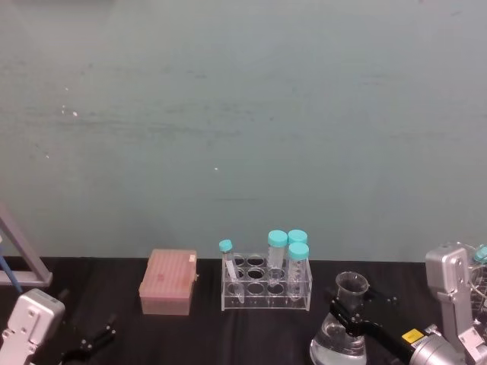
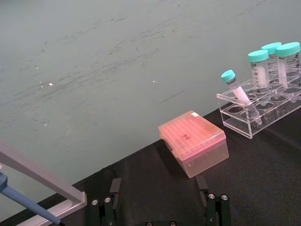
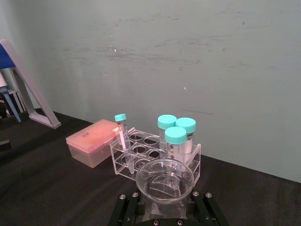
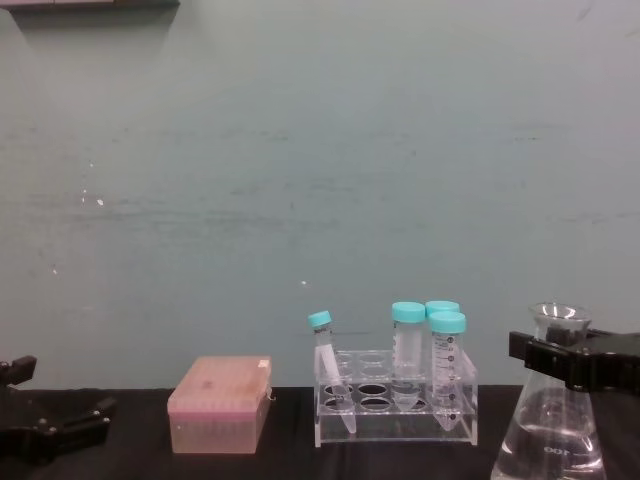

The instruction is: Pick up the beaker with the right gripper, shake it three times, and then put it down.

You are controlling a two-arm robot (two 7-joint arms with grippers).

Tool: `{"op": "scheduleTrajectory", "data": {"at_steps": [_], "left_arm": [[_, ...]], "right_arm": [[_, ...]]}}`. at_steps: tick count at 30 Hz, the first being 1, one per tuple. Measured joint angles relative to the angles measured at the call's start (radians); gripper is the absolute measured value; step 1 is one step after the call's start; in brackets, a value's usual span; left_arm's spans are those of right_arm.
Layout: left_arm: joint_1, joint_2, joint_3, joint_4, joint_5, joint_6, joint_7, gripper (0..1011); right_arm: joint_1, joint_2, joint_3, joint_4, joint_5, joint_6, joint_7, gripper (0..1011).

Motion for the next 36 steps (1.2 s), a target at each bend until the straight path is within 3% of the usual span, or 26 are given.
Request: {"op": "scheduleTrajectory", "data": {"at_steps": [36], "left_arm": [[0.0, 0.0, 0.0, 0.0, 0.0, 0.0, 0.0, 1000]], "right_arm": [[-0.002, 0.001, -0.006, -0.003, 0.019, 0.003, 0.006, 457]]}}
